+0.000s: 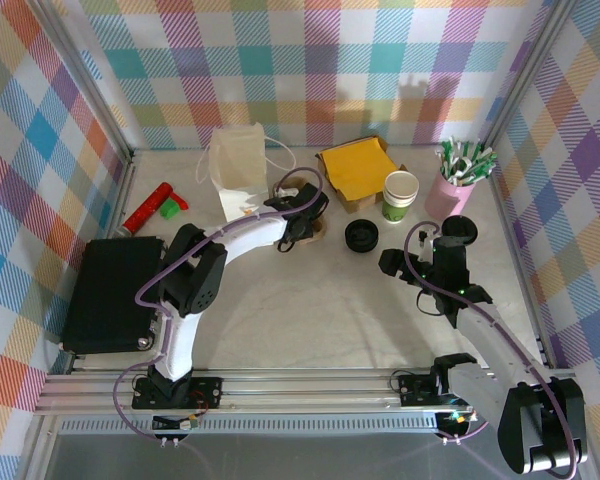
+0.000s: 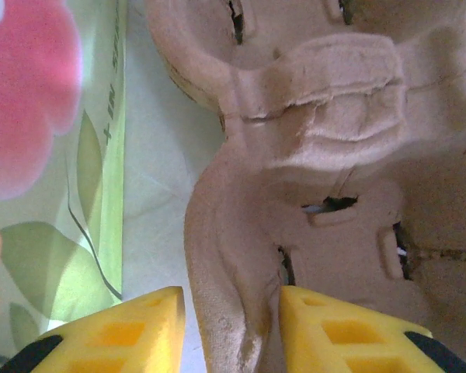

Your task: Pack the takeout coffee

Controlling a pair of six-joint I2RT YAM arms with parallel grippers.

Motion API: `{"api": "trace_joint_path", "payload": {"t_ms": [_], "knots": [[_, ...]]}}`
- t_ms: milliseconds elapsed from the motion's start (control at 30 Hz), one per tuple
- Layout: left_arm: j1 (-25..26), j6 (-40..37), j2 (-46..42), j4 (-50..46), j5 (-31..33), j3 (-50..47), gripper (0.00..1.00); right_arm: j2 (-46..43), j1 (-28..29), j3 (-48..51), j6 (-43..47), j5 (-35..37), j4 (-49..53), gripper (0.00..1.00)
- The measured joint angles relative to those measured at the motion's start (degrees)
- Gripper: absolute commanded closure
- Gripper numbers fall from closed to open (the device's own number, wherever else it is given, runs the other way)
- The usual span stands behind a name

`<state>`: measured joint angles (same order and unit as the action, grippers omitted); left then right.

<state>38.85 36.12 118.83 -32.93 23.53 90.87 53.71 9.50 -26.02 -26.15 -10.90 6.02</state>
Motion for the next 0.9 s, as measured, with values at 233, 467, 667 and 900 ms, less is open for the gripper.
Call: {"api": "trace_joint_path", "payload": {"t_ms": [233,467,667,900], "knots": [[0.0,-1.11,-0.11,-0.09,-0.15,-0.48,0.71,0.04,0.28,0.0,0.02,0.24,-0.02,0.13],[0.0,-1.7,-0.22,-0.63,-0.11,-0.46,0.64,0.22,0.33,0.0,0.02,0.44,0.0,0.13],[0.0,-2.32,-0.96,-1.6,-0.09,-0.46,0.67,0.24,0.33,0.0,0.02,0.44,0.0,0.13],[0.0,-2.8,-1.57,-1.66,-0.07,-0.28,0.72,0.24,0.35,0.0,0.04,0.63,0.0,0.13]]}}
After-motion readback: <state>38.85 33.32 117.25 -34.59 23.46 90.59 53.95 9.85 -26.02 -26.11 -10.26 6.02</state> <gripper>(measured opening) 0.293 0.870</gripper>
